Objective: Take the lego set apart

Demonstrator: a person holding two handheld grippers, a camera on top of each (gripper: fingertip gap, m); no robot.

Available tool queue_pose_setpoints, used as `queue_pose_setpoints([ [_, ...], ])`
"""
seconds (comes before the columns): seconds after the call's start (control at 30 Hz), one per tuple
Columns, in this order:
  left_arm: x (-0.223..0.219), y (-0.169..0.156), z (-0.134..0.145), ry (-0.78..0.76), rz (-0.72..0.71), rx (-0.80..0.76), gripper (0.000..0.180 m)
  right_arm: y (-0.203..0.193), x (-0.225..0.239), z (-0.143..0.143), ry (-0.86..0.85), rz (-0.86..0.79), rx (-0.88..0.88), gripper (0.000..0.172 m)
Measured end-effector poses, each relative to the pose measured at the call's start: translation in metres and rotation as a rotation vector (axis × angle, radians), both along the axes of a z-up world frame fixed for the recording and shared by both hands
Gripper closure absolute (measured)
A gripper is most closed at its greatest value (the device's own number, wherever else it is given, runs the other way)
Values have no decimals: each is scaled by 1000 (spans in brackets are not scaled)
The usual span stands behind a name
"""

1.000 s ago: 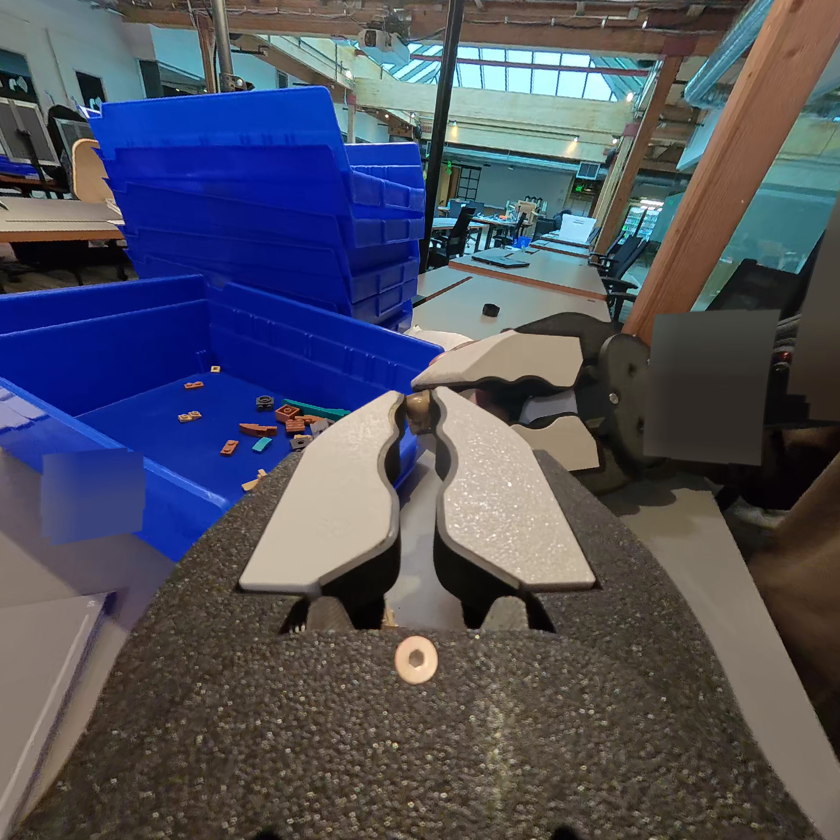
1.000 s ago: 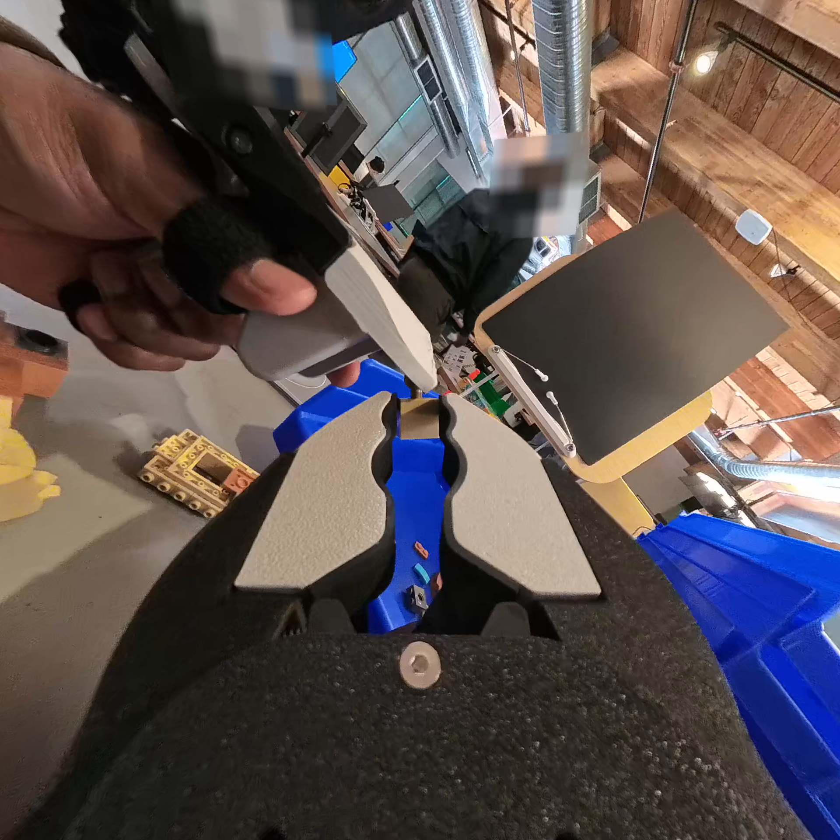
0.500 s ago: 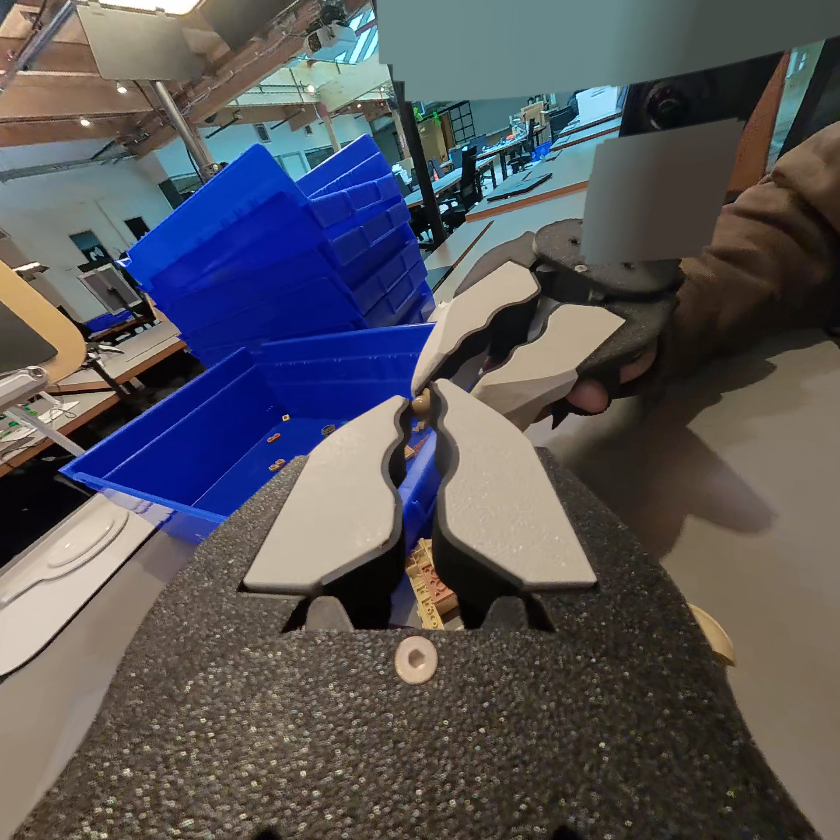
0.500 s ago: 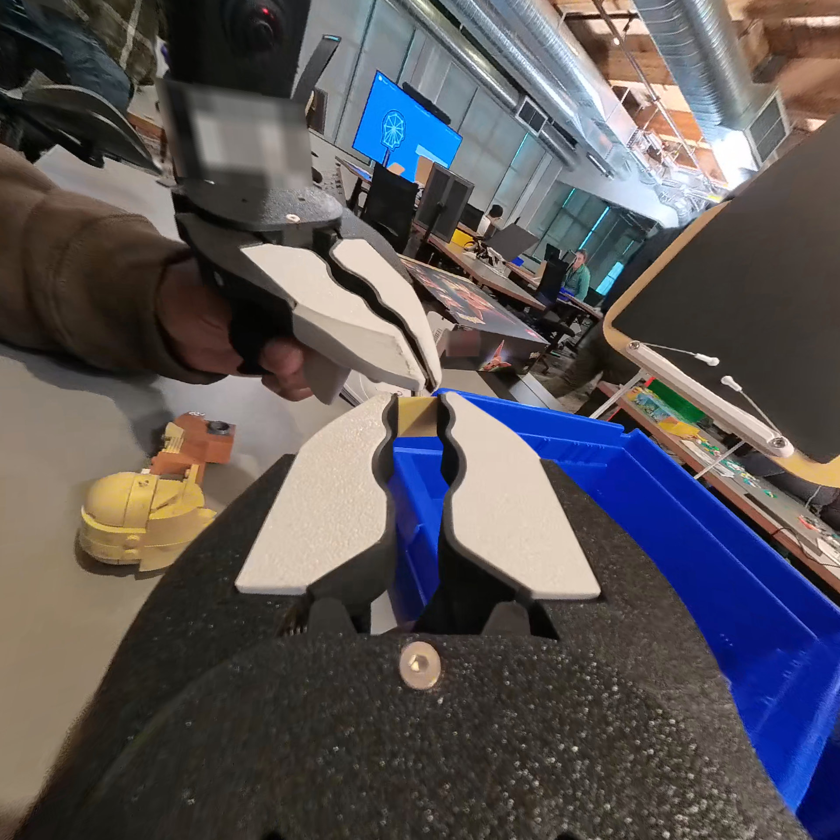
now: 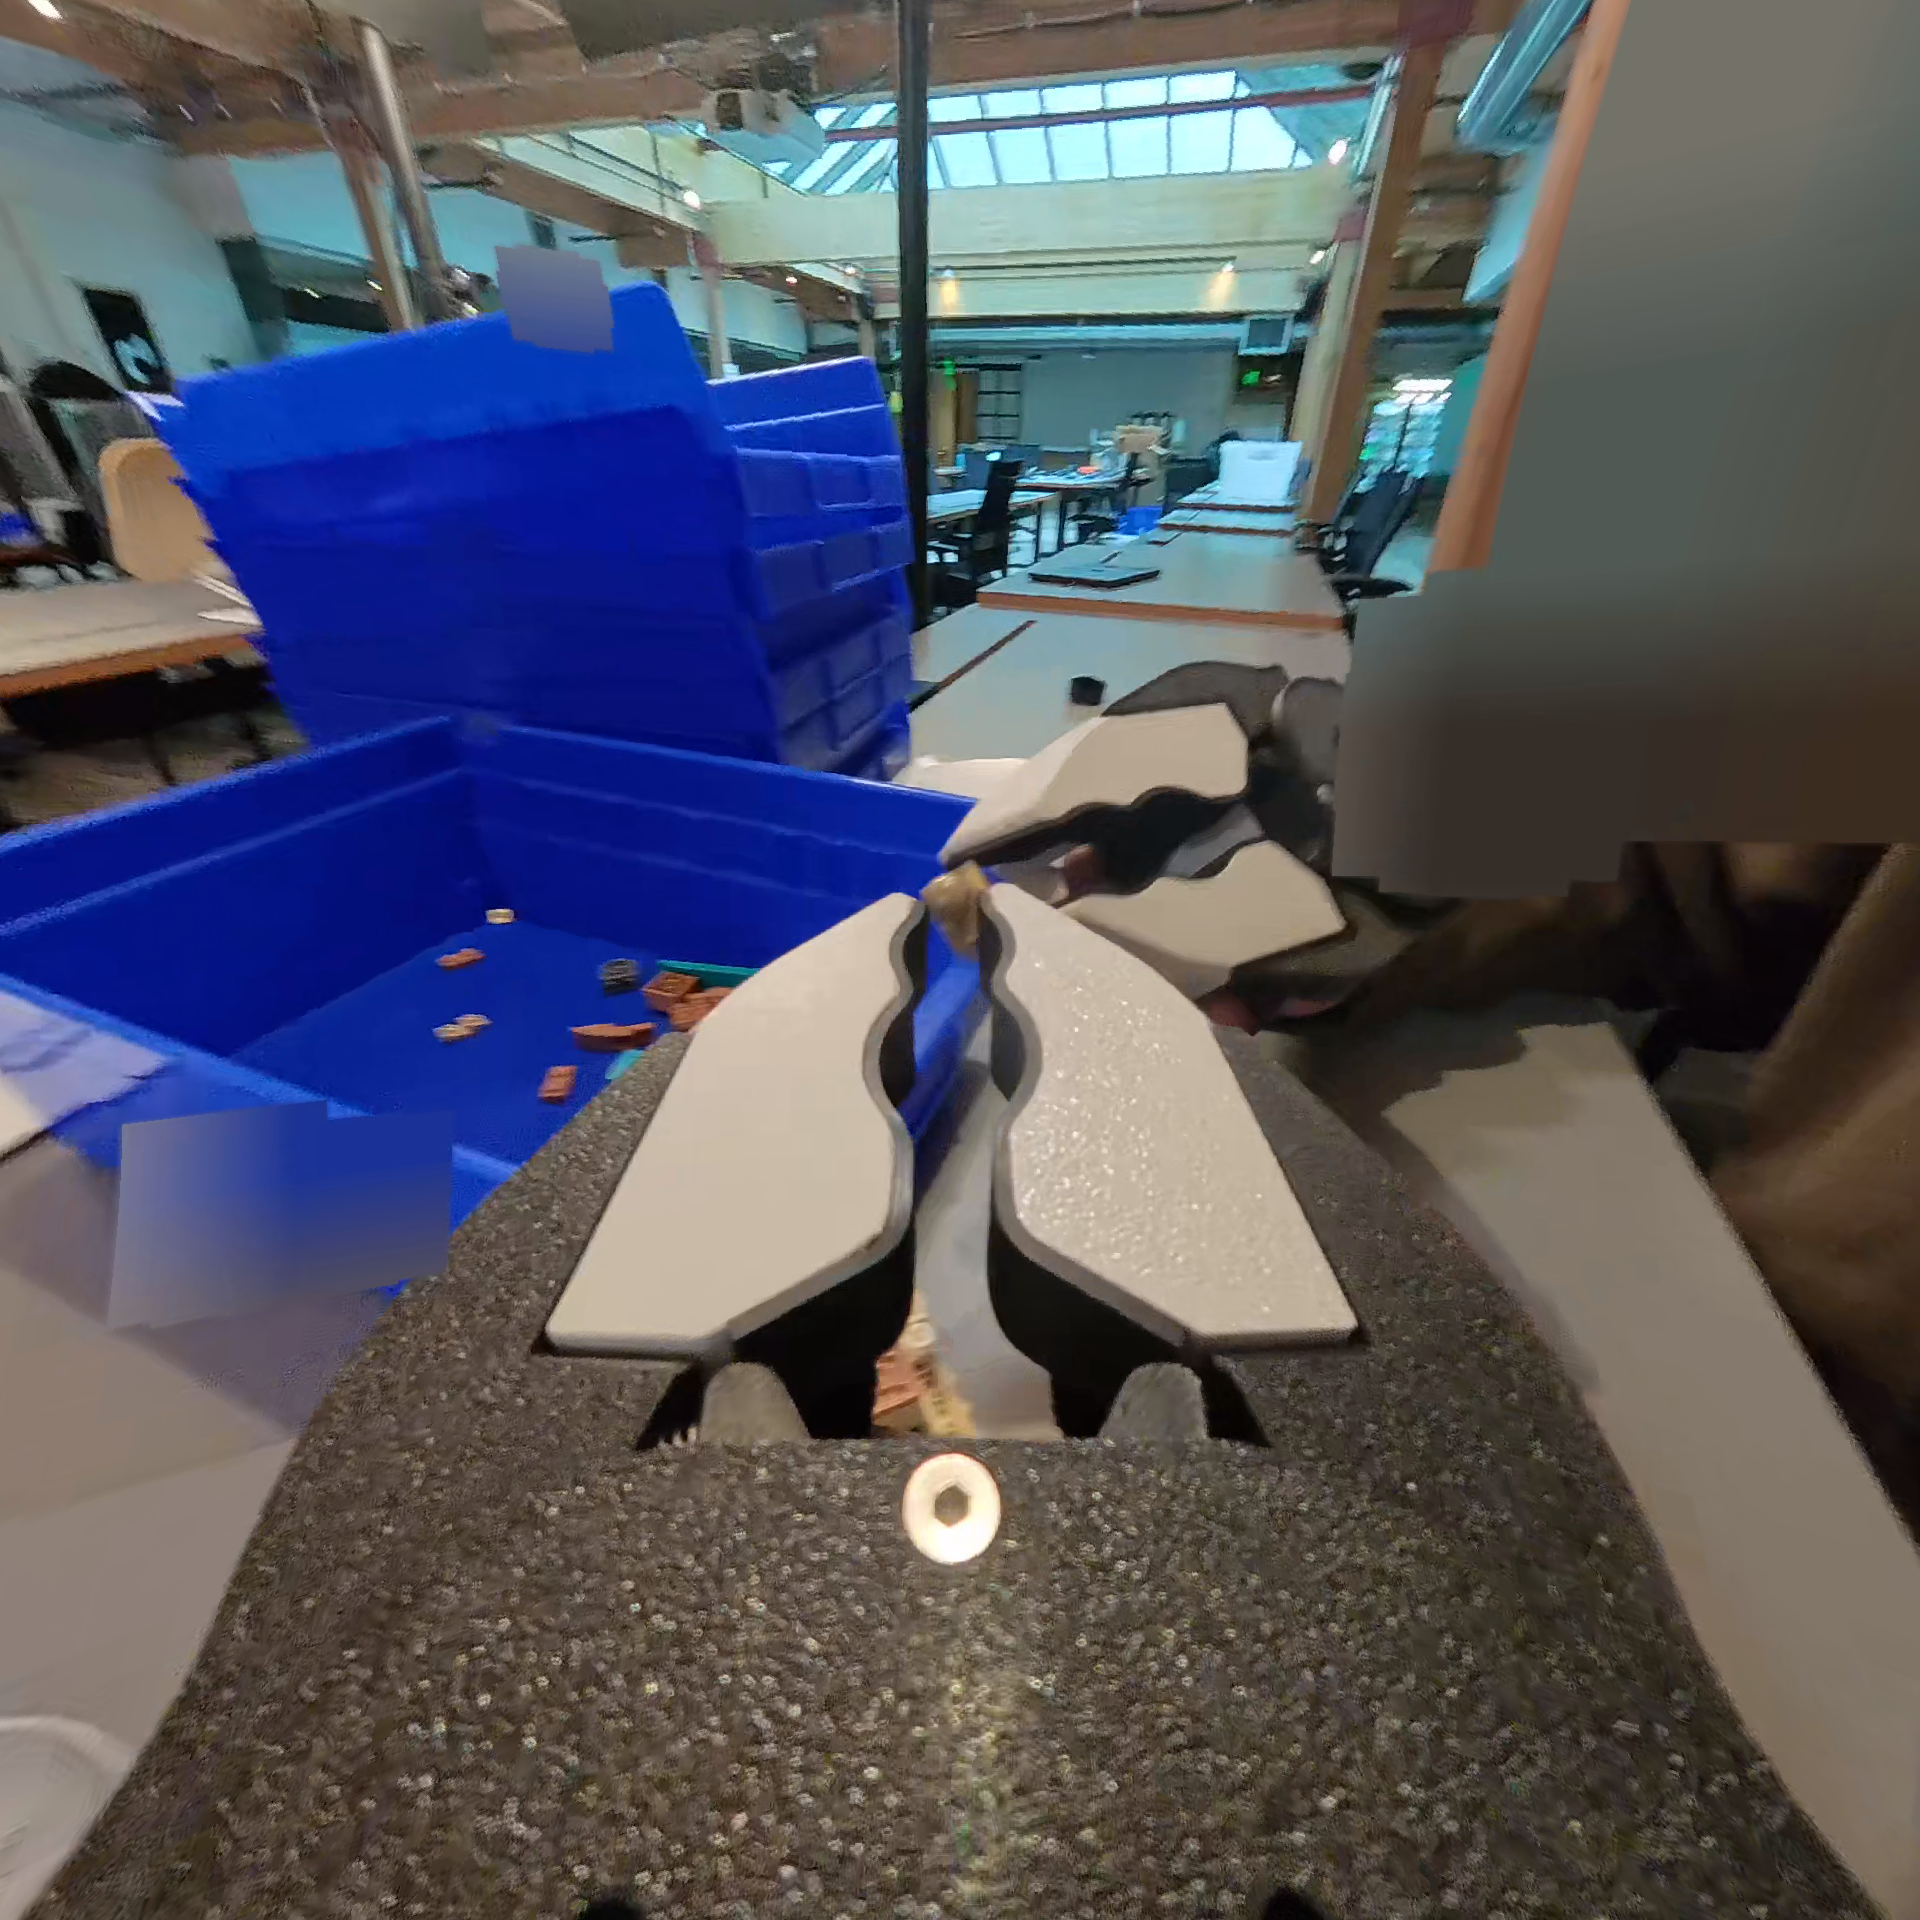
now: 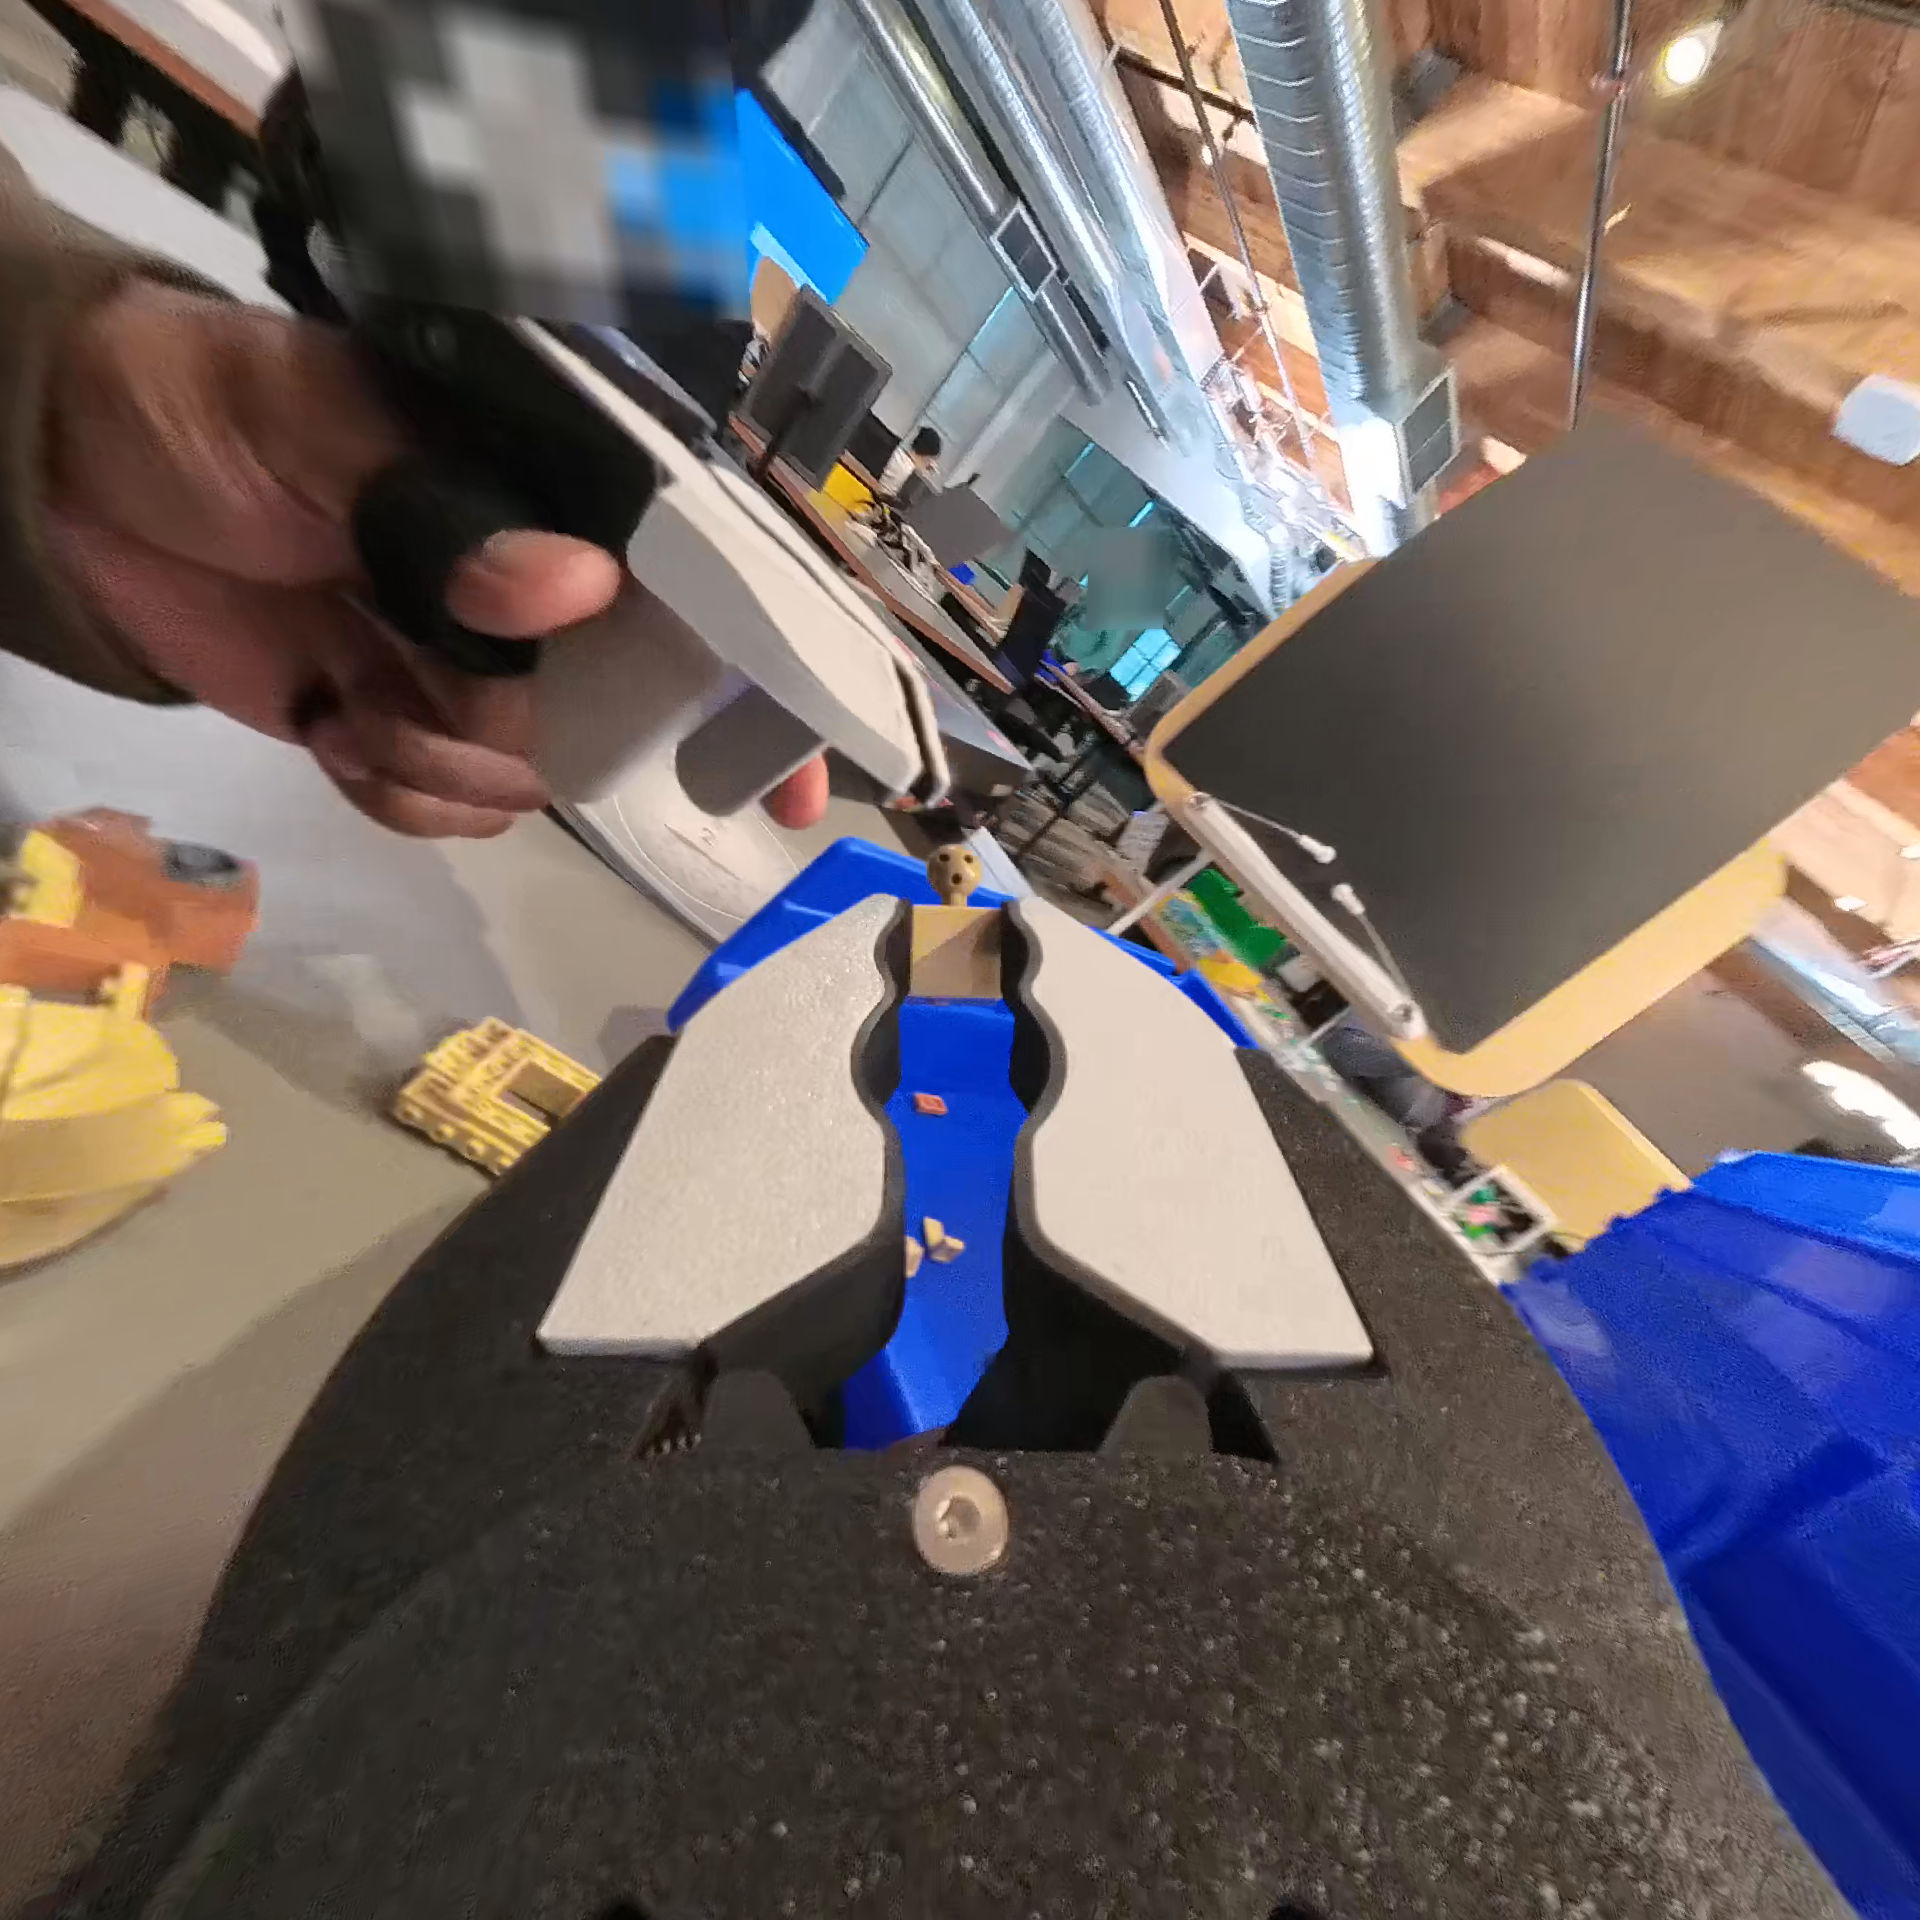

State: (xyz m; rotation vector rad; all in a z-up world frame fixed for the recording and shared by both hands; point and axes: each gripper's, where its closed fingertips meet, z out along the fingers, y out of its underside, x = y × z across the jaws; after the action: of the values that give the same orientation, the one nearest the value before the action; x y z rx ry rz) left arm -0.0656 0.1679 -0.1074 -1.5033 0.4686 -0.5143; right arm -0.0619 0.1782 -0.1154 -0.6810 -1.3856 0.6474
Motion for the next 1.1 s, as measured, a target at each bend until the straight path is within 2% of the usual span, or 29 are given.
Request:
queue_pose_setpoints([
  [0.07, 8, 2, -4, -36, -18, -40, 164, -4, -1, -2, 3, -24, 73, 156],
  [0.13, 7, 5, -9, -6, 11, -66, 158, -10, -1, -3, 7, -21, 132, 156],
  [0.27, 7, 5, -10, -20, 8, -78, 161, -15, -1, -3, 24, -30, 181, 156],
  [0.57, 10, 9, -7, -376, -29, -99, 171, -11, -3, 0, 53, -82, 120, 156],
  [0.63, 8, 9, -8, -341, 6, -81, 171, -10, -4, -1, 41, -102, 117, 156],
  [0.73, 5, 8, -9, -82, 112, -7, 171, -11, -6, -2, 17, -103, 94, 156],
  [0.8, 7, 5, -5, 26, 127, 45, 171, -14, -4, 2, 20, -65, 40, 156],
  [0.97, 8, -1, -4, 93, 39, 60, 170, -19, -2, 3, -31, 90, -180, 156],
  [1.1, 8, -3, -5, 114, 5, 53, 171, -21, -2, 2, -49, 139, -233, 156],
])
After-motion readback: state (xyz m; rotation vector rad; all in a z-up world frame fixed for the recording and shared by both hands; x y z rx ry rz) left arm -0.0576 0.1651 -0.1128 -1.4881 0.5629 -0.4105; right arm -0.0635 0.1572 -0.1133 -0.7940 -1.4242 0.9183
